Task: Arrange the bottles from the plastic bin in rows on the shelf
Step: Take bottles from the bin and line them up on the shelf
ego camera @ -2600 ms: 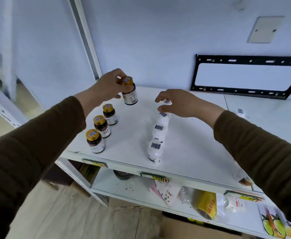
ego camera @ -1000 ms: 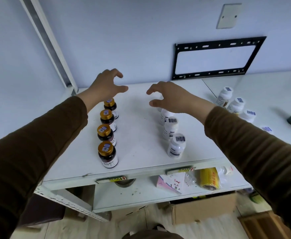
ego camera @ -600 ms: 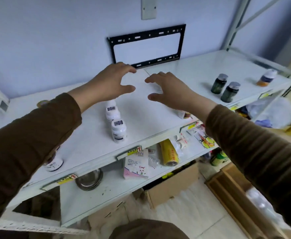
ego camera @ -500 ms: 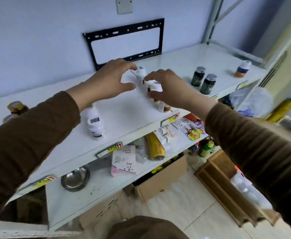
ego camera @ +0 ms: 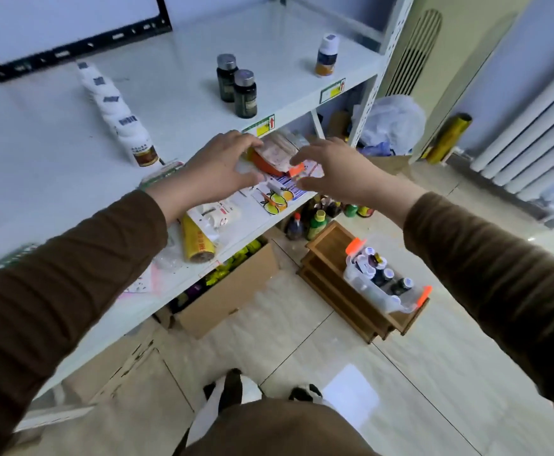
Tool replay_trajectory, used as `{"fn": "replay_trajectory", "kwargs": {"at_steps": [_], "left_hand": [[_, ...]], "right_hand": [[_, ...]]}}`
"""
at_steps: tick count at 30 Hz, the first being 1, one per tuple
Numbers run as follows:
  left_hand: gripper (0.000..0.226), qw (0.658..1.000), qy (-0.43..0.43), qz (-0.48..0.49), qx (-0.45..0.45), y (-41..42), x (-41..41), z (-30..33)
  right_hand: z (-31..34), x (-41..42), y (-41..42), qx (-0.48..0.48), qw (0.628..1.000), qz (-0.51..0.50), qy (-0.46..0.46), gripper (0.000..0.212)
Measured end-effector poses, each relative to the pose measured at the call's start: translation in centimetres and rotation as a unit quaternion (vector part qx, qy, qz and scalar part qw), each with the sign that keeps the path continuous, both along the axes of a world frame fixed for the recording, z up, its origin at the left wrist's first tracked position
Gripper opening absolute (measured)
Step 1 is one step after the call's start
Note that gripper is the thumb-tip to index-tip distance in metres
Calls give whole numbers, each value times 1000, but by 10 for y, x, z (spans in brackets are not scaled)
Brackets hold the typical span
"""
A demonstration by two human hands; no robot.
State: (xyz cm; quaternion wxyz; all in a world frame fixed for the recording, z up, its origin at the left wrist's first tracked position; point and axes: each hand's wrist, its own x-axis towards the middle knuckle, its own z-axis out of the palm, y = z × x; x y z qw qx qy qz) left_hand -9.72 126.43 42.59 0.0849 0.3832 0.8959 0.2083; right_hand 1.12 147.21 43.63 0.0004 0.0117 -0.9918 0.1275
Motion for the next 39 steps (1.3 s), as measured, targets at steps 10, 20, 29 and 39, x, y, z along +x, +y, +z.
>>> {"fn": "replay_trajectory", "kwargs": {"at_steps": [10,20,29,39], "left_hand": [[56,997,-75,-21,-11,112,-6,-63],[56,985,-142,-66,-71,238,20,-139],[54,969,-229,7,-92,332,84,-243],[61,955,-281,54,-78,389,110,-375]], "right_hand": [[-67,12,100,-13,995,-69,-76,48],[-139,42,220,-46,980,-105,-161,52],[-246,67,332,-70,959,-107,-252,44],[-395,64,366,-24,934,-108,-339,50]]}}
